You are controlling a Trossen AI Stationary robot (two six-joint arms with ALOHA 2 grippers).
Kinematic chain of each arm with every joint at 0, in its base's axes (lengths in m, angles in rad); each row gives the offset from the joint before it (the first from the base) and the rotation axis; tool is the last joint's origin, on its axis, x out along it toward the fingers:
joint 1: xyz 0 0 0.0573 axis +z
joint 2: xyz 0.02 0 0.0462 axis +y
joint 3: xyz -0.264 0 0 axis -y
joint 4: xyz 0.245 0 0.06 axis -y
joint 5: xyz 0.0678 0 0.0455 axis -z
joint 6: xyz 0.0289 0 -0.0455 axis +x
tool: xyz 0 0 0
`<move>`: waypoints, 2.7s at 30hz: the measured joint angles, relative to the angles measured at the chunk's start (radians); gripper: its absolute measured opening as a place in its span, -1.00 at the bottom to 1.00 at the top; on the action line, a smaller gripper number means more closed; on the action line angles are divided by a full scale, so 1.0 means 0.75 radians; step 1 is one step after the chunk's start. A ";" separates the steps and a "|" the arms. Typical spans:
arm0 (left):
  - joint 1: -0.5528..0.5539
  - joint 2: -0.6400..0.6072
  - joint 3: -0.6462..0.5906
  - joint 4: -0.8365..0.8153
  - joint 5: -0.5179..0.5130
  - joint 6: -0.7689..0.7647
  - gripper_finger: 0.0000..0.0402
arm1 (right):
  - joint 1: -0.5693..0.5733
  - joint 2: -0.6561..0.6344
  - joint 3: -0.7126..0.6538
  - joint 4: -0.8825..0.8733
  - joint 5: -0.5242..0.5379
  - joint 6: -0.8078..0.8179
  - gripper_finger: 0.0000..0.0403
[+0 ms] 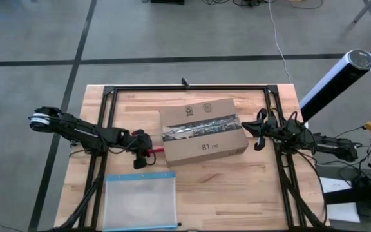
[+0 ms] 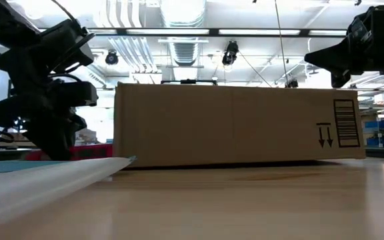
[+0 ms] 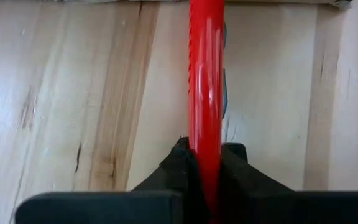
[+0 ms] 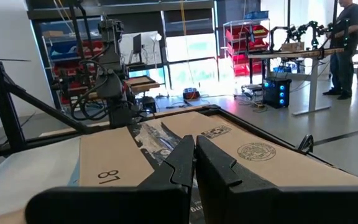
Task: Unpack boxes
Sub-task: Break down the box using the red cutter
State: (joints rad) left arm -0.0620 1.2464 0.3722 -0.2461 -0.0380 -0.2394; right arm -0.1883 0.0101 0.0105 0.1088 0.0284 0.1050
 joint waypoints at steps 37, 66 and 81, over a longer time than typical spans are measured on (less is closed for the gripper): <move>-0.079 -0.492 0.375 -0.289 -0.391 0.312 -0.89 | 0.000 0.143 0.053 -0.142 0.271 -0.085 -1.00; -0.079 -0.495 0.295 -0.128 -0.392 0.357 -0.89 | -0.002 0.922 0.445 -0.708 0.453 0.526 -1.00; -0.078 -0.504 0.256 -0.111 -0.427 0.367 -0.89 | 0.000 1.166 0.499 -0.334 0.085 0.451 -1.00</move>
State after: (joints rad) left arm -0.1207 0.8683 0.5641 -0.3294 -0.3584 0.0355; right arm -0.1881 0.8843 0.3844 -0.1417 0.0919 0.4429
